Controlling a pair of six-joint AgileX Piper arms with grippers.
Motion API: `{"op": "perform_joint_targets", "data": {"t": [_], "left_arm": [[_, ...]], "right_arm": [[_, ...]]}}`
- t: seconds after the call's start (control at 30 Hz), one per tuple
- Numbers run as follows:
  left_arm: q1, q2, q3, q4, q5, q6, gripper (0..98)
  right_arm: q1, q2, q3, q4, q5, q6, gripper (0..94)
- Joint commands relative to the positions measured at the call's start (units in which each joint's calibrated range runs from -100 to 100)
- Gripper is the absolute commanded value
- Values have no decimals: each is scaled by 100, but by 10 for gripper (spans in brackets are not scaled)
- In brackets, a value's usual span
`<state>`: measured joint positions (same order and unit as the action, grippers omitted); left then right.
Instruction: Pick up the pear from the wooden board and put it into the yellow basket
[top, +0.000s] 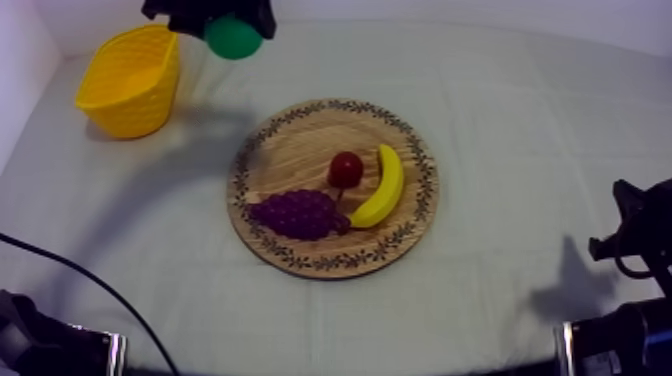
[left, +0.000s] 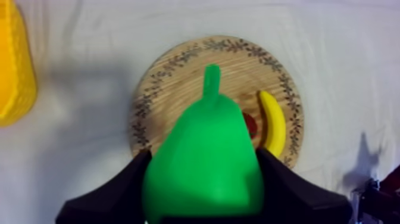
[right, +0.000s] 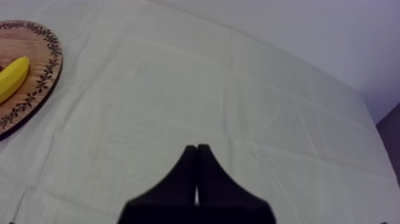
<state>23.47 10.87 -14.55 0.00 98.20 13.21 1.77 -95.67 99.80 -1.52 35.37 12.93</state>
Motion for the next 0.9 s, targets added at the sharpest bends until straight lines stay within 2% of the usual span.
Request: {"op": "perform_joint_targets", "data": {"t": [0.0, 0.57, 0.87], "left_arm": [[-208, -29, 71, -3, 0, -72, 388], [-2030, 62, -144, -197, 0, -876, 381], [-2536, 269, -657, -219, 153, -1086, 381]], "right_arm": [[-1, 0, -2, -2, 3, 1, 4], [-1, 0, -2, -2, 3, 0, 4], [-1, 0, -2, -2, 3, 1, 4]]}}
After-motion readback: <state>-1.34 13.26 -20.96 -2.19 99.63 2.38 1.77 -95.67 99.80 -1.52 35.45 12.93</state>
